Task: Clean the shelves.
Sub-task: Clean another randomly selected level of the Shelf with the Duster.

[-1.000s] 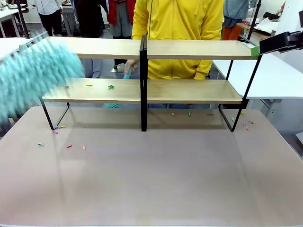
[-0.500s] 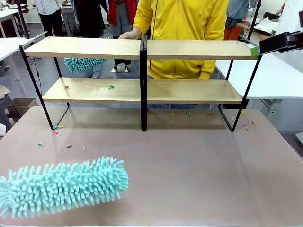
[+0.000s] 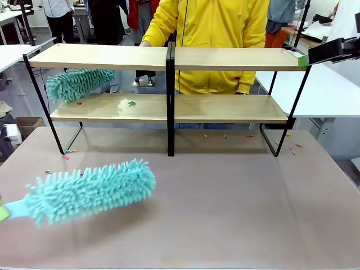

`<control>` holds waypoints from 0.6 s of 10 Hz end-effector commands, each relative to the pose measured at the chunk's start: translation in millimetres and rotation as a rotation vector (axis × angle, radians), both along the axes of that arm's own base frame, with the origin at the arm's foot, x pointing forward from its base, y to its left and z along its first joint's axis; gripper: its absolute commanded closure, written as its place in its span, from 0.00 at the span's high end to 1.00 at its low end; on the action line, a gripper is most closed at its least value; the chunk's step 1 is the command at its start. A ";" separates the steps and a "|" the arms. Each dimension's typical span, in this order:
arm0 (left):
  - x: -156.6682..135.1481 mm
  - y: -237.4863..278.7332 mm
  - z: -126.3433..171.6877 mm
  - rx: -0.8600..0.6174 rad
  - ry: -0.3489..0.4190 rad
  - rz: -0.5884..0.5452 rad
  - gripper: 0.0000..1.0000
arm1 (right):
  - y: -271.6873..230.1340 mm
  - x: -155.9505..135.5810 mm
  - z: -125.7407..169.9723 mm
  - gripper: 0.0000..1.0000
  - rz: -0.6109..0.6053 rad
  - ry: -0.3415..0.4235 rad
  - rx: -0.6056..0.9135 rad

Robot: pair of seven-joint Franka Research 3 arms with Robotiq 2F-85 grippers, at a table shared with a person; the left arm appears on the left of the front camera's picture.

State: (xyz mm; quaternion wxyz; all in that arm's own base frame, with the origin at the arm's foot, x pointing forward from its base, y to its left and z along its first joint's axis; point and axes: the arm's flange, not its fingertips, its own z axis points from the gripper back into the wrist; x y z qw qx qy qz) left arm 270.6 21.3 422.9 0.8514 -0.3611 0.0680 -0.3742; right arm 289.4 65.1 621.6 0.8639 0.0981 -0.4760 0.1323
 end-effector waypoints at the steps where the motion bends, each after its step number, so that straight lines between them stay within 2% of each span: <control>1: -7.0 -43.3 -45.5 0.087 -0.006 0.164 0.12 | -1.9 1.0 -0.5 1.00 0.008 -0.001 -0.002; 3: 33.8 -51.7 -66.4 0.164 0.005 0.398 0.12 | -1.9 1.0 -0.5 1.00 0.008 -0.001 -0.002; 4: 49.6 -51.6 -74.3 0.180 0.024 0.464 0.12 | -1.9 1.0 -0.5 1.00 0.008 -0.001 -0.002; 6: 73.5 -43.2 -88.2 0.169 -0.040 0.658 0.12 | -1.9 1.0 -0.5 1.00 0.008 -0.001 -0.002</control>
